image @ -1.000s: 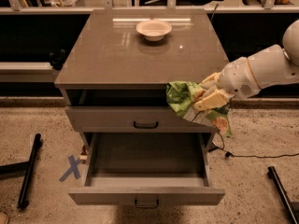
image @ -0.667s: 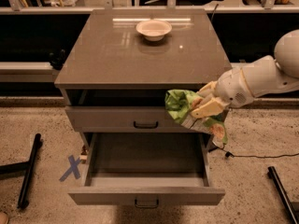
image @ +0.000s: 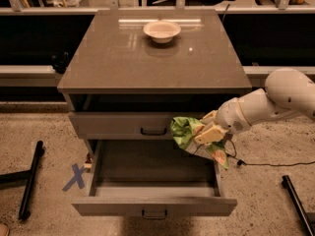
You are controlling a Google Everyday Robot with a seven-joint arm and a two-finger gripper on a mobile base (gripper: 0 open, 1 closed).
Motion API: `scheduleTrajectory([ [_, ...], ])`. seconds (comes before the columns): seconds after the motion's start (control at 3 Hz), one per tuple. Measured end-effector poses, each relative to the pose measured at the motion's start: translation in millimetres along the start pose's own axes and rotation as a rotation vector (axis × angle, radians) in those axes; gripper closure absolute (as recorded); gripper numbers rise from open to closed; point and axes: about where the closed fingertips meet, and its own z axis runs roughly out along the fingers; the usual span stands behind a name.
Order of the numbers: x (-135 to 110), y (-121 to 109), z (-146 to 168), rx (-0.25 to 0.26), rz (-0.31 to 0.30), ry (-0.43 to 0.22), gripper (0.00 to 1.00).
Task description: Place green rice chip bag into middle drawer
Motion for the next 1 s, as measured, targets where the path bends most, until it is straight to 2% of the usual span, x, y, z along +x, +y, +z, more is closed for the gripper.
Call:
scheduleTrajectory([
  [0.33, 3, 0, 3, -0.002, 0.006, 0.003, 1.00],
  [1.0, 66, -9, 58, -0.018, 0.132, 0.095, 1.00],
])
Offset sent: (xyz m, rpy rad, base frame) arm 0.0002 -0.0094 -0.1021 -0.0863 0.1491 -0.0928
